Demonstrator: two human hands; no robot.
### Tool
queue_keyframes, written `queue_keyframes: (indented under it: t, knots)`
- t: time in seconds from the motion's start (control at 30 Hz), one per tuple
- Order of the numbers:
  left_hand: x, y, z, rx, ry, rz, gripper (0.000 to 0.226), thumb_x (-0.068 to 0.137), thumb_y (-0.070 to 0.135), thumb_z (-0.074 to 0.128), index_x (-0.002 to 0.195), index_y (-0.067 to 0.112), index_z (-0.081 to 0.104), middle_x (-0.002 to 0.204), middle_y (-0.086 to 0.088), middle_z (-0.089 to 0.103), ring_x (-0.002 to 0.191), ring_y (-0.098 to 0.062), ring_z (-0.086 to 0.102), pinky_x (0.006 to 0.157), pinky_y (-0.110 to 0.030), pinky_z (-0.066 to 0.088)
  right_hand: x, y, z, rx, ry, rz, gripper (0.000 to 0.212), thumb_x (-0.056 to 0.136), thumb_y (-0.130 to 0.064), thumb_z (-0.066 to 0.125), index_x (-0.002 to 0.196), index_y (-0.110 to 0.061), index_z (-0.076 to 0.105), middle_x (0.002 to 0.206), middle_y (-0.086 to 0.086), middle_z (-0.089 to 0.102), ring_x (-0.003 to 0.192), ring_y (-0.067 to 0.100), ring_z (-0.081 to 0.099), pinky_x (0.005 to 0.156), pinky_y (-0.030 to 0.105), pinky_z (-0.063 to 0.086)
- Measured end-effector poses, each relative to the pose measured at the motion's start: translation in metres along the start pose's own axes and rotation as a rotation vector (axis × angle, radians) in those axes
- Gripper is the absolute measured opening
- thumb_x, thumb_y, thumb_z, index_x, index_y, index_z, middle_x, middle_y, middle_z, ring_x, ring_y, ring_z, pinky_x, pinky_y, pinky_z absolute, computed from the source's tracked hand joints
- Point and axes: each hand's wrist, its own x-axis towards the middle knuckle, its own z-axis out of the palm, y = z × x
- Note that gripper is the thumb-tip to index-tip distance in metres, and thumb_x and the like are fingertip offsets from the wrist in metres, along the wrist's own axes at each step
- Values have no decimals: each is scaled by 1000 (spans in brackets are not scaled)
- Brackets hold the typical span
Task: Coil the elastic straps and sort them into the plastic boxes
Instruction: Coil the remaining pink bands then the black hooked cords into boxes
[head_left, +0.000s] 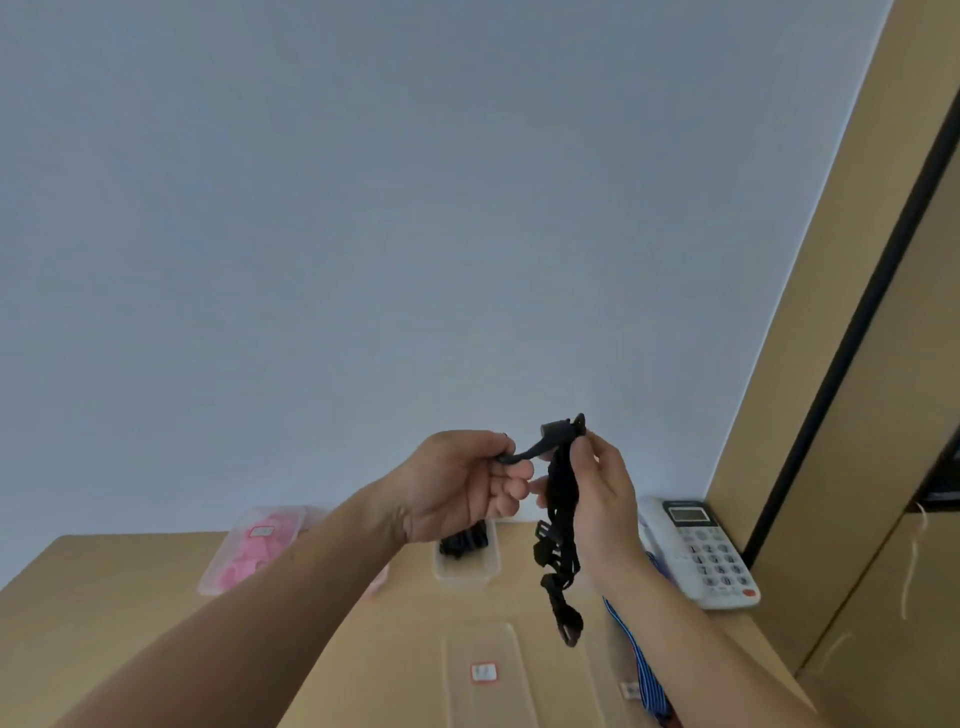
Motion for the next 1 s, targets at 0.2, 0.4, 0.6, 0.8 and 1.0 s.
queue_keyframes:
  t: [0.2,0.4,0.6,0.8,1.0]
  knots:
    - [-3,-10,-4,372,136,196,18,104,13,46,97,4,59,95,-22,73,66,-20,65,62,-28,53,1,4,27,-305,78,80,40,99,-37,50,70,-11,61,59,4,64,47,20,59,52,36,46]
    - [-7,-14,-9,1145,471,439,22,104,20,44,95,13,62,87,3,74,69,-8,70,64,-18,49,-3,-1,30,-621,-24,-8,35,100,-27,42,72,-19,62,64,-4,65,49,4,49,54,26,37]
    - [-2,-23,-24,1975,436,945,14,78,-6,68,80,5,59,57,2,37,45,-18,32,40,-27,26,-3,-15,36,-506,-83,185,53,100,-49,36,86,-13,71,66,-2,68,49,13,48,52,27,39]
    - [3,-31,-39,2124,324,1193,35,74,-5,47,99,9,68,85,-6,67,53,-21,49,43,-28,41,-4,-20,29,87,18,508,33,96,-36,57,88,-6,68,72,8,70,42,14,43,40,23,34]
    - [3,-44,-30,1298,320,729,34,88,19,62,121,28,63,115,16,67,80,-7,65,70,-21,51,1,-23,25,-42,-27,243,30,98,-32,56,83,-8,67,69,3,65,46,14,42,45,24,36]
